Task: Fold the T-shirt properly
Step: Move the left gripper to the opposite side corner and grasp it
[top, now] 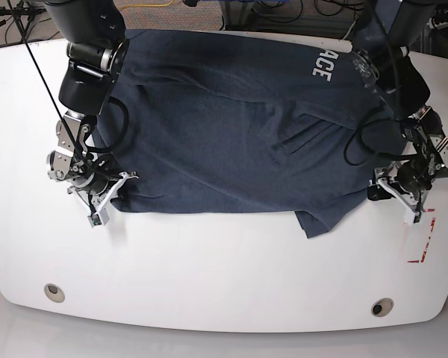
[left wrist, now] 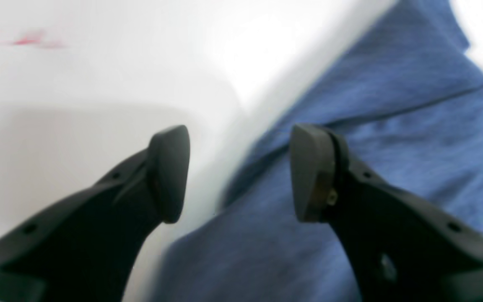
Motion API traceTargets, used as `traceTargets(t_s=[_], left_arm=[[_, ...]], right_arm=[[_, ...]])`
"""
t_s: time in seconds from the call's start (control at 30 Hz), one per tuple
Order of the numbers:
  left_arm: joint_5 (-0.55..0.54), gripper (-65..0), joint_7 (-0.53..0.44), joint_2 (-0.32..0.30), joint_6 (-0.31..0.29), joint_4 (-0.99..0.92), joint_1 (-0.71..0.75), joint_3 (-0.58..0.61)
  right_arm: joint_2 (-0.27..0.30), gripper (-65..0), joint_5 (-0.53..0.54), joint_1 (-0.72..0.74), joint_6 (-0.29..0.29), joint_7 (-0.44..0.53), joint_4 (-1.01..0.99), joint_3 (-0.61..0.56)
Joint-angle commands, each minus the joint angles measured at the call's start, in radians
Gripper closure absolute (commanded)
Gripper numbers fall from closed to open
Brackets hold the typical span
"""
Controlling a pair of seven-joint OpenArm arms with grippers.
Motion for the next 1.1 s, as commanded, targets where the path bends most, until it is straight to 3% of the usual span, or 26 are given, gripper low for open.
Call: traceTargets(t_s=[0.0,0.23,0.5,0.7,1.07], left_arm=[[-0.014,-35.8,-0.023,0.0,-0.005,-0.008,-0.044,0.023],[-0.014,-35.8,-0.074,0.017,0.0,-0.022,-0.044,0.124],[-0.005,-35.1,-0.086,0.032,0.006,-0.023,-0.039,0.141],[-0.005,-35.4,-0.088,0.031,0.078,-0.023,-0.026,0.141],[-0.008,-35.8,-0.089,-0.02,0.087,-0.02,-0.004,0.148]], right_arm=[[0.011,-1.3,0.009,0.028,0.002,0.011,0.02,0.001],[0.01,-1.3,0.009,0.02,0.002,0.011,0.02,0.001],[0.01,-1.3,0.009,0.02,0.002,0.012,0.02,0.001],[0.01,-1.3,0.009,0.019,0.002,0.012,0.02,0.001],[0.01,-1.3,0.009,0.019,0.002,0.011,0.02,0.001]])
